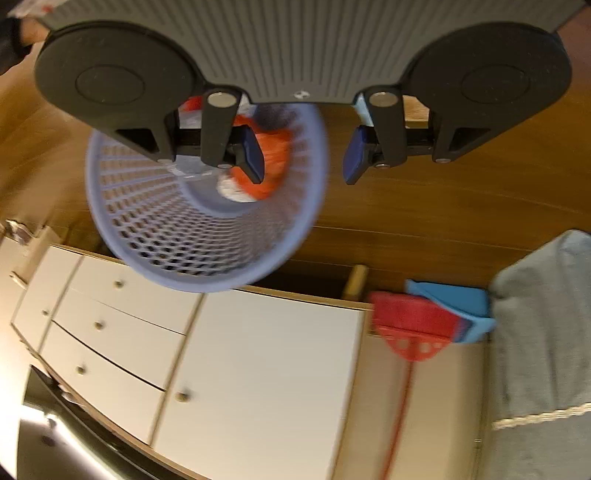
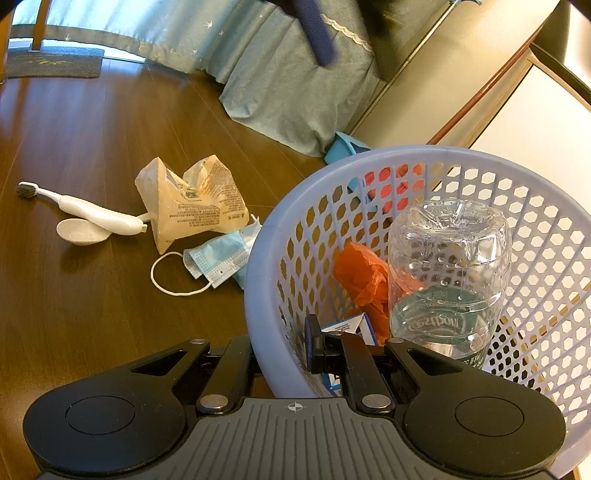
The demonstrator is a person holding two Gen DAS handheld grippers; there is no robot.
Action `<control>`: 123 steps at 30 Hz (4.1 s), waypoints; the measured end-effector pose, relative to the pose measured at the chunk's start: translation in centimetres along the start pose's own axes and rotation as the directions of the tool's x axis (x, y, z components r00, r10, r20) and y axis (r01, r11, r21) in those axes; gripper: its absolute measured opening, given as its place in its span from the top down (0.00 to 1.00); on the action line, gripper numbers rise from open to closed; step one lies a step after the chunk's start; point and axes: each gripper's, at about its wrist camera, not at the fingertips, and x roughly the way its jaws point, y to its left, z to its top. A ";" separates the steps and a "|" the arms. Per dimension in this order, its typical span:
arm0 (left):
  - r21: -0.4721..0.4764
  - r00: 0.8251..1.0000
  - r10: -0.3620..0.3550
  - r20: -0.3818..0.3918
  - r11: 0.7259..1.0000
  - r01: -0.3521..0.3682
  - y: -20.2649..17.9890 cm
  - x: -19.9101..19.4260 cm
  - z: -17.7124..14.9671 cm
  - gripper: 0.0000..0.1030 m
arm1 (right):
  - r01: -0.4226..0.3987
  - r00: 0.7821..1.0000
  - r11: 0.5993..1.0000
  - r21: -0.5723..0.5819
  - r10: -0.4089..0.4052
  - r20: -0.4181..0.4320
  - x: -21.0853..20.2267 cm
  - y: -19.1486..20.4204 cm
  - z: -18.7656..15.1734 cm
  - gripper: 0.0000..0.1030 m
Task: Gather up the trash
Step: 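Lower the left gripper and grasp the white toothbrush handle, then lift the white toothbrush with the left gripper toward the basket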
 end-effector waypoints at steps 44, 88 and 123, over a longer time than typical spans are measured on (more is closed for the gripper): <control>0.205 0.902 0.220 -0.372 0.967 -0.151 10.7 3.2 -19.1 0.68 | -0.007 1.000 0.999 -0.041 0.007 -0.001 -0.1 0.4 -0.5 0.94; 0.199 0.934 0.212 -0.287 0.967 -0.158 7.1 -1.9 -15.0 0.85 | -0.007 1.000 1.000 -0.029 0.007 -0.002 -0.1 0.2 -0.5 0.94; 0.242 0.983 0.085 -0.165 0.969 -0.043 1.7 -3.0 -8.0 0.85 | -0.007 1.000 1.000 -0.020 0.007 -0.003 0.2 0.2 -0.3 0.94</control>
